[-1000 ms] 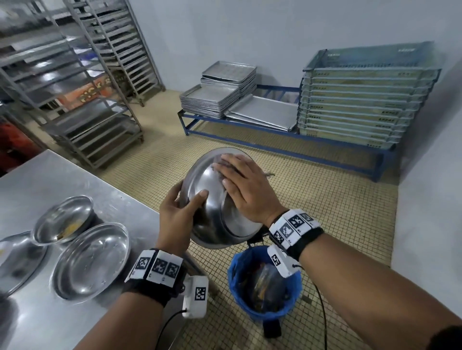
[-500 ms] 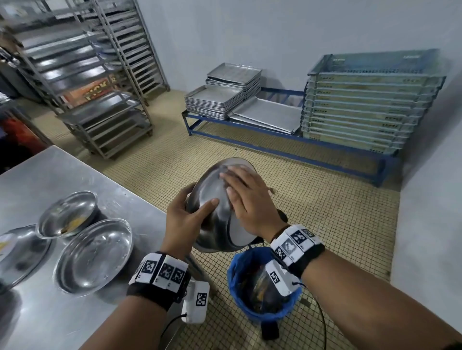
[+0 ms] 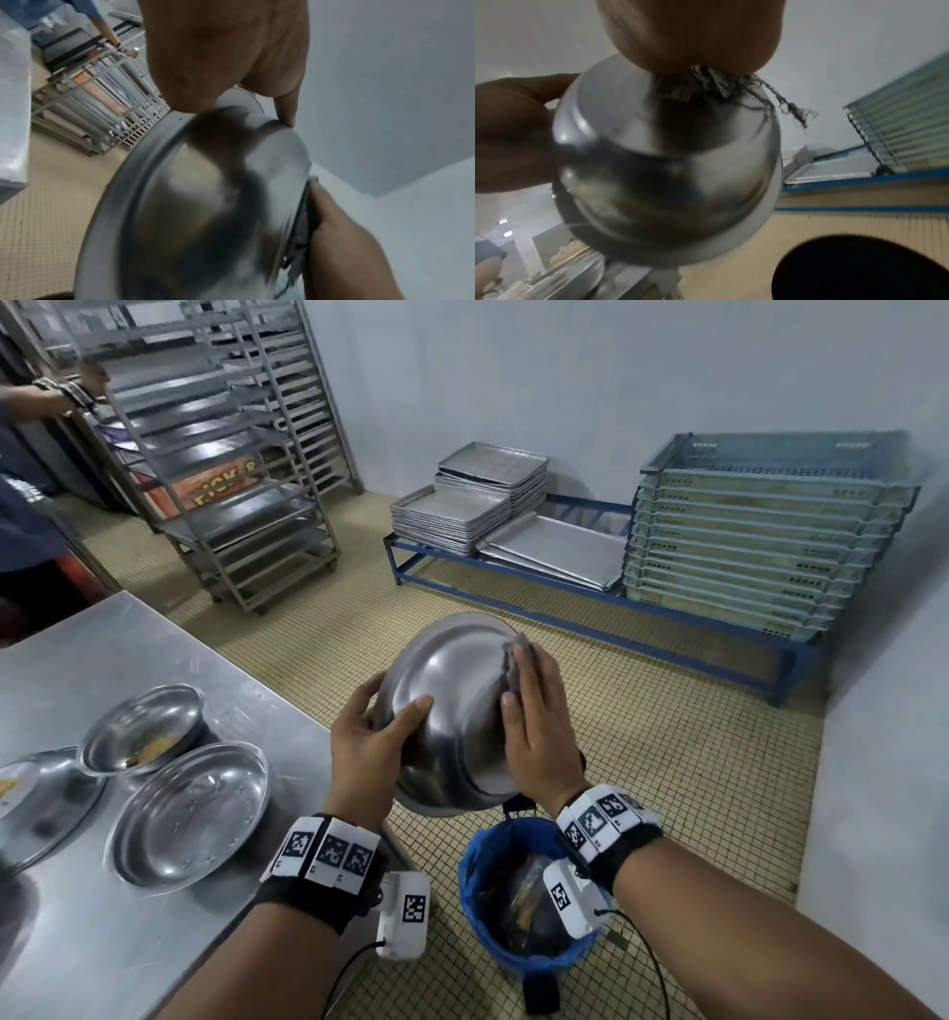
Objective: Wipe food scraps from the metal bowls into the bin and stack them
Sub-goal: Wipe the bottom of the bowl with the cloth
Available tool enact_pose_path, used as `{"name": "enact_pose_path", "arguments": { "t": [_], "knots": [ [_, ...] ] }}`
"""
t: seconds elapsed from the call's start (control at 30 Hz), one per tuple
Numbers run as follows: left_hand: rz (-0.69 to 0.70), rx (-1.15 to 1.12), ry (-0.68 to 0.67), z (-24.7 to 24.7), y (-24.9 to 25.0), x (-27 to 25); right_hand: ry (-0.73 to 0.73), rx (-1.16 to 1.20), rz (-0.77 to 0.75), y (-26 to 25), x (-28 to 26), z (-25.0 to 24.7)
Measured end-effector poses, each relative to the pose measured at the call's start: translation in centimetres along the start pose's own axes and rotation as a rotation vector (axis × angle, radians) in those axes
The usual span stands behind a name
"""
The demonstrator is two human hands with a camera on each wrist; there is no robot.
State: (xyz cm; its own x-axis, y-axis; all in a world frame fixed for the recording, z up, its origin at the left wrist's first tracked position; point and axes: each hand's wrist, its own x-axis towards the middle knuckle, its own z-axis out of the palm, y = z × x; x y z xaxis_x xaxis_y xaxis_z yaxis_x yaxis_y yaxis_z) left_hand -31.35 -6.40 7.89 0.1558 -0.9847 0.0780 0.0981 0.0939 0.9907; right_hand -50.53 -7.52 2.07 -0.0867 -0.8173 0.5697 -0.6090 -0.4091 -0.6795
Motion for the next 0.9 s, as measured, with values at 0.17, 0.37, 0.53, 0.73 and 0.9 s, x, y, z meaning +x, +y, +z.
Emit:
{"name": "enact_pose_path", "arguments": {
  "t": [0.17, 0.37, 0.53, 0.73, 0.9],
  "knots": [
    [-0.005, -0.078, 0.073, 0.5, 0.7, 0.5, -0.133, -0.071, -0.128, -0.3, -4.8, 1.5],
    [-0.002, -0.067, 0.044, 1.6, -0.1, -1.0, -0.038, -0.048, 0.000, -1.6, 1.4, 0.1],
    [-0.028, -0.154, 0.120, 1.7, 0.4, 0.0, -0.160, -0.134, -0.376, -1.0, -3.2, 1.2],
    [-0.017, -0.075, 0.036, 0.8, 0.0, 1.1, -0.102, -0.047, 0.030, 1.8, -4.9, 1.6],
    [0.007, -0.013, -0.066, 1.0, -0.5, 2.4, 0.001, -0.045, 0.035, 0.8, 2.6, 0.8]
  ]
}}
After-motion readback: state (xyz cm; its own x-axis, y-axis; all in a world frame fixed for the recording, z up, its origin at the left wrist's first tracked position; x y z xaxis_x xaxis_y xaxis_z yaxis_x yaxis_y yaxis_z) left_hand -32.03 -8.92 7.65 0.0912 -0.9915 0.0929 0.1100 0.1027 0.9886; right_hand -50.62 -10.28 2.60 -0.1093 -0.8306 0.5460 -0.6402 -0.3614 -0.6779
